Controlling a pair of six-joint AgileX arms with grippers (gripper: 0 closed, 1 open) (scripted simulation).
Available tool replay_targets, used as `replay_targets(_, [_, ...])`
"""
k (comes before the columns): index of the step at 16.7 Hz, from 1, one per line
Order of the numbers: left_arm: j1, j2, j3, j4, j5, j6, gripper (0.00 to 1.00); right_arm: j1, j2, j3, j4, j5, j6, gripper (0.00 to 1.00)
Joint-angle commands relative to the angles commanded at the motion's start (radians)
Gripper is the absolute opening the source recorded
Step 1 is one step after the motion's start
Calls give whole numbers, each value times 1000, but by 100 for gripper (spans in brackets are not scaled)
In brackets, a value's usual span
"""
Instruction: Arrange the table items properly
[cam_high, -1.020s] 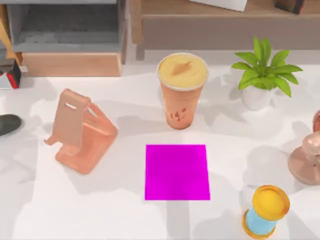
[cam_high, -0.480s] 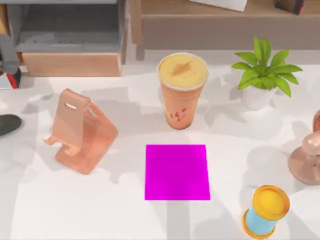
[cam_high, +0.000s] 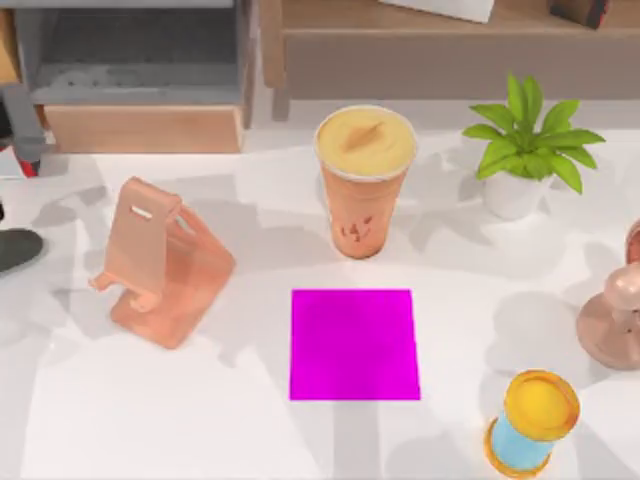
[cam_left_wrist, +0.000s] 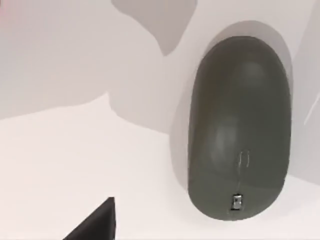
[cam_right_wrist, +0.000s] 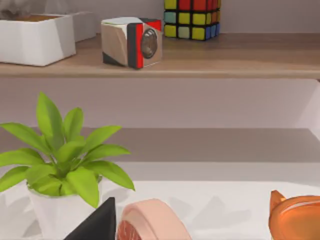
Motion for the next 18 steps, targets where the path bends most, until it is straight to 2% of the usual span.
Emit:
replay_targets(6, [4,68,-148,221,1,5,100,0,0,0,0,0,0,100])
replay_targets(11, [4,75,-164,242,1,5,100,0,0,0,0,0,0,100])
replay_targets(18, [4,75,-164,242,1,5,47,0,0,0,0,0,0,100])
